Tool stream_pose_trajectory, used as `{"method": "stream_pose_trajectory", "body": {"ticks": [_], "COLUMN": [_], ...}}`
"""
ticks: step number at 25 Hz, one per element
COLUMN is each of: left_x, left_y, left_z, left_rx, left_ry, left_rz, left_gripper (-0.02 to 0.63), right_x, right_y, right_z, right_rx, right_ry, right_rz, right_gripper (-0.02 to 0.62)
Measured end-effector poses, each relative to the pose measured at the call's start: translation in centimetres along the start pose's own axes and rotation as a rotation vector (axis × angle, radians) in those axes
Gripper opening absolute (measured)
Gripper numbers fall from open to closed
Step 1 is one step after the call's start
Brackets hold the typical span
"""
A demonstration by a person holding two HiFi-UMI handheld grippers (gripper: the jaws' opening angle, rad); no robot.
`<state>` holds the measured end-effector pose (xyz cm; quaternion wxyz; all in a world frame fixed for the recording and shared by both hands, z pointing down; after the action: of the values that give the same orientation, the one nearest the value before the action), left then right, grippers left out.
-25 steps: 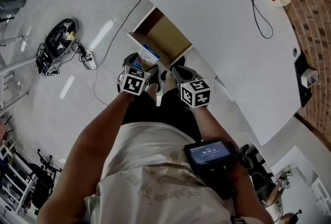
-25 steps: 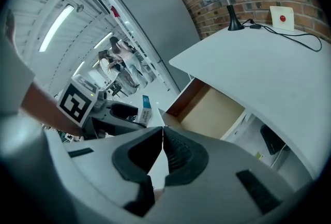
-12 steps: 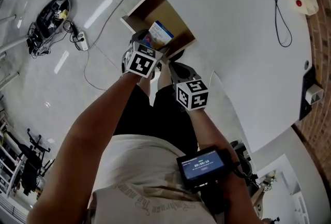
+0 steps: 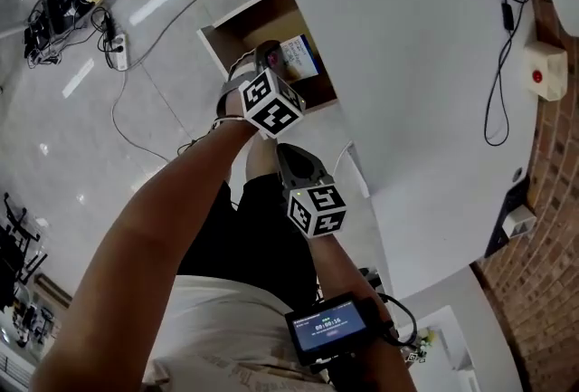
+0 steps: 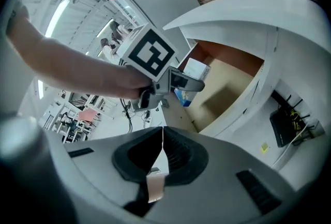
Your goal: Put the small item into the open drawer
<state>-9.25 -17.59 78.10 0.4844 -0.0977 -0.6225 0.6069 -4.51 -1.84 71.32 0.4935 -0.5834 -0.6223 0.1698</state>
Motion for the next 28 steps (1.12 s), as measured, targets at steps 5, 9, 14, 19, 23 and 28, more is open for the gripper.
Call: {"method": "stream_pose_trajectory", "body": {"ticks": [5, 9, 14, 19, 23, 28], "left_x": [0.2, 1.1, 2.2, 2.8, 2.8, 3.1], "left_y": [-3.1, -5.7, -7.9, -9.4, -9.9, -9.5], "left_z": [0.7, 1.2, 1.7, 1.8, 1.4, 1.4], "left_rx": [0.01, 0.02, 0.029, 0.043, 0.075, 0.094], "left_ry": [-0.032, -0.061, -0.035, -0.04, -0.069, -0.067], "left_rz": [0.025, 0.088, 0.138, 0.172, 0.189, 0.208], "left_gripper": [0.422, 0.422, 0.422, 0.422, 0.423, 0.423], "right_x": [0.7, 1.0, 1.9, 2.1, 1.9, 1.5], "right_y": [-0.1, -0.3, -0.2, -0.1, -0.3, -0.5], "right_z": [-1.0, -1.6, -2.2, -3.0, -3.0, -2.3], "right_rx": [-0.003, -0.003, -0.002, 0.019, 0.019, 0.014], "right_ry": [0.001, 0.007, 0.0, -0.036, -0.049, -0.049], "right_rz": [0.023, 0.042, 0.063, 0.059, 0.053, 0.049], "right_gripper": [0.006, 0.006, 0.006, 0.006, 0.006, 0.006]}}
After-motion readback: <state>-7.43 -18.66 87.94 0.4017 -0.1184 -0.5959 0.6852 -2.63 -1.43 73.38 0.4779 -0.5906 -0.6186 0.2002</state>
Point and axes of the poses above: the fingertips, and each gripper's own axes: y backward along the fingers, z to its left, x out of its underside, the point moved 3 cm from there along y, backward along the fingers, and after that the axes turned 7 degrees about x, right-handed, at the moved point
